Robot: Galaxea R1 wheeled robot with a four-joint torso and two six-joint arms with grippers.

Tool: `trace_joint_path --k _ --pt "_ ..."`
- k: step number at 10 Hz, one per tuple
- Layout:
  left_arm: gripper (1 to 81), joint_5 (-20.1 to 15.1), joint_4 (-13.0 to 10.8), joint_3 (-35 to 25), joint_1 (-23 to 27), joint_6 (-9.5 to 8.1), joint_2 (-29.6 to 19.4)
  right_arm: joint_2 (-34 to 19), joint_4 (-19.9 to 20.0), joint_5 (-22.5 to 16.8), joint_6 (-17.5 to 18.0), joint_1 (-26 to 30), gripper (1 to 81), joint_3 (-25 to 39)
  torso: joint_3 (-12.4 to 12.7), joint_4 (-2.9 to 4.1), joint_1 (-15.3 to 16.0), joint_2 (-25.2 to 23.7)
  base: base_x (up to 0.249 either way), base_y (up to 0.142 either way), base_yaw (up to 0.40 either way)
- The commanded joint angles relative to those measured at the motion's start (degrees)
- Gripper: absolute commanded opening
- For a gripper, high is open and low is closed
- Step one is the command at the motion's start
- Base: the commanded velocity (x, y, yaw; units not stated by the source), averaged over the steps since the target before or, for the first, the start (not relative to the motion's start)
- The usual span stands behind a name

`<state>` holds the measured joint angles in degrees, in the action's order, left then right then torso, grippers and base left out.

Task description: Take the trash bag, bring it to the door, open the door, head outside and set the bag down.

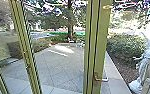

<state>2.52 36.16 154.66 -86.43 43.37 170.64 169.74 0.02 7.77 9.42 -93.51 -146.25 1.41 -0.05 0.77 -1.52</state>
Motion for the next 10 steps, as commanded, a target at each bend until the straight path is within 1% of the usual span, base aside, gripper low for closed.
trace_joint_path --k 1,8,10 --pt "1.0 -3.8 -0.6 0.1 3.5 0.22 -0.2 0.0 -0.6 -2.8 -0.1 2.3 81.1 0.5 0.0 0.00 0.0 0.0 0.000 0.000 0.109" --pt "1.0 -3.8 -0.6 0.1 3.5 0.22 -0.2 0.1 -0.6 -2.8 -0.1 2.4 81.1 0.5 0.0 0.00 0.0 0.0 0.000 0.000 0.107" --pt "1.0 -3.7 -0.5 0.1 3.5 0.04 -0.1 0.1 -0.6 -2.8 -0.1 2.3 81.1 0.3 0.0 0.00 0.0 0.0 0.000 0.000 0.043"
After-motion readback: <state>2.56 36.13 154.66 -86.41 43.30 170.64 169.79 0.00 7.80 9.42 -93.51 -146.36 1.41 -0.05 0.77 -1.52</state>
